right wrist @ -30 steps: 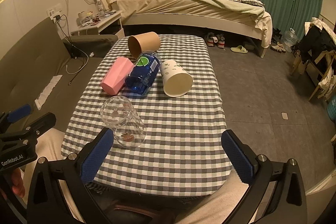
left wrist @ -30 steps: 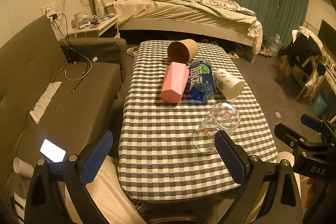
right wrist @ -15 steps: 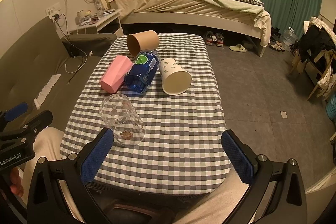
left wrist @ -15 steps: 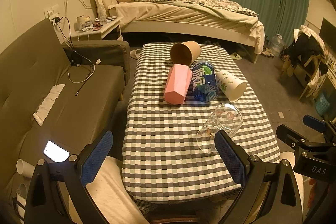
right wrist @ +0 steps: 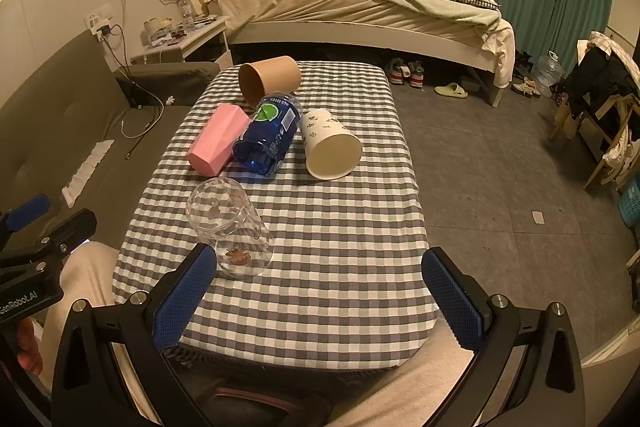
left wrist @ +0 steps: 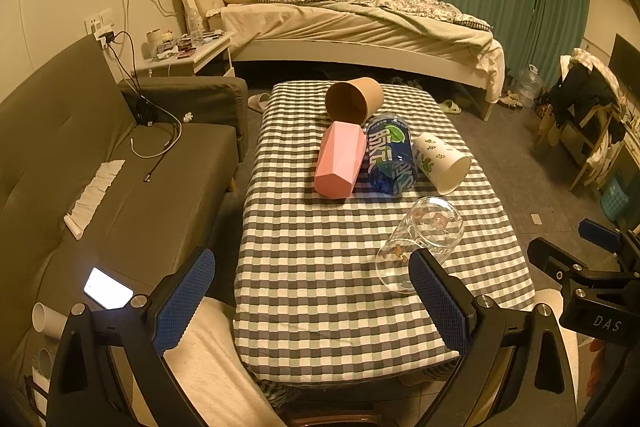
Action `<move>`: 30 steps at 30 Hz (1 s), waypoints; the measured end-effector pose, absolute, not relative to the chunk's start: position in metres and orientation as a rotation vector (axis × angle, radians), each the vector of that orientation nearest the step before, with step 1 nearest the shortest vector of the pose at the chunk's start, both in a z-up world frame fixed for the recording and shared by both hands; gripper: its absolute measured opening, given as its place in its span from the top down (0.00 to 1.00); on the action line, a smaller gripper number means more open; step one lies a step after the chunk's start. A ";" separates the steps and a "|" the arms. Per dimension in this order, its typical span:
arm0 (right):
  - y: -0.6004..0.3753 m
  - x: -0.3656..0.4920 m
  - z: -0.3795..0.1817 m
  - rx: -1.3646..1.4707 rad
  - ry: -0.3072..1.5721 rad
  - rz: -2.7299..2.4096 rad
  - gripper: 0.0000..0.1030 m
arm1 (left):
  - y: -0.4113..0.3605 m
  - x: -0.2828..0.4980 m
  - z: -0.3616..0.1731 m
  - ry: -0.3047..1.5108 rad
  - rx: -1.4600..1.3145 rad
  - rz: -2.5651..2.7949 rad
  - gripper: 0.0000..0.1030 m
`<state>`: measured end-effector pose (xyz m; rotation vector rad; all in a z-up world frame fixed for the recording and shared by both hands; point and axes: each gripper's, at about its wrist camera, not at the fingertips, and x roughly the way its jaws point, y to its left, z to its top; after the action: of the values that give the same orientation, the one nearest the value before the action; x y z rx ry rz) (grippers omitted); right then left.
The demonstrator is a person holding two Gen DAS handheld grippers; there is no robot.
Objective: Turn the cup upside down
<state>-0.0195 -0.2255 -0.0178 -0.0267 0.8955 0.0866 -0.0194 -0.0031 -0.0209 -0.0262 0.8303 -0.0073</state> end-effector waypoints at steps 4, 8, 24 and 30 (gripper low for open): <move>-0.225 -0.020 -0.018 -0.027 0.897 0.086 0.00 | -0.003 -0.020 -0.020 0.830 -0.026 -0.006 0.03; -0.225 -0.020 -0.018 -0.026 0.898 0.085 0.00 | -0.003 -0.020 -0.020 0.830 -0.026 -0.006 0.03; -0.225 -0.019 -0.020 -0.025 0.904 0.087 0.00 | 0.000 -0.020 -0.020 0.835 -0.024 -0.005 0.03; -0.224 -0.018 -0.021 -0.025 0.908 0.086 0.00 | 0.000 -0.020 -0.019 0.834 -0.024 -0.005 0.03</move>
<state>-0.0178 -0.2240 -0.0215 -0.0253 0.9084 0.0865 -0.0202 -0.0003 -0.0194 -0.0243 0.8335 -0.0045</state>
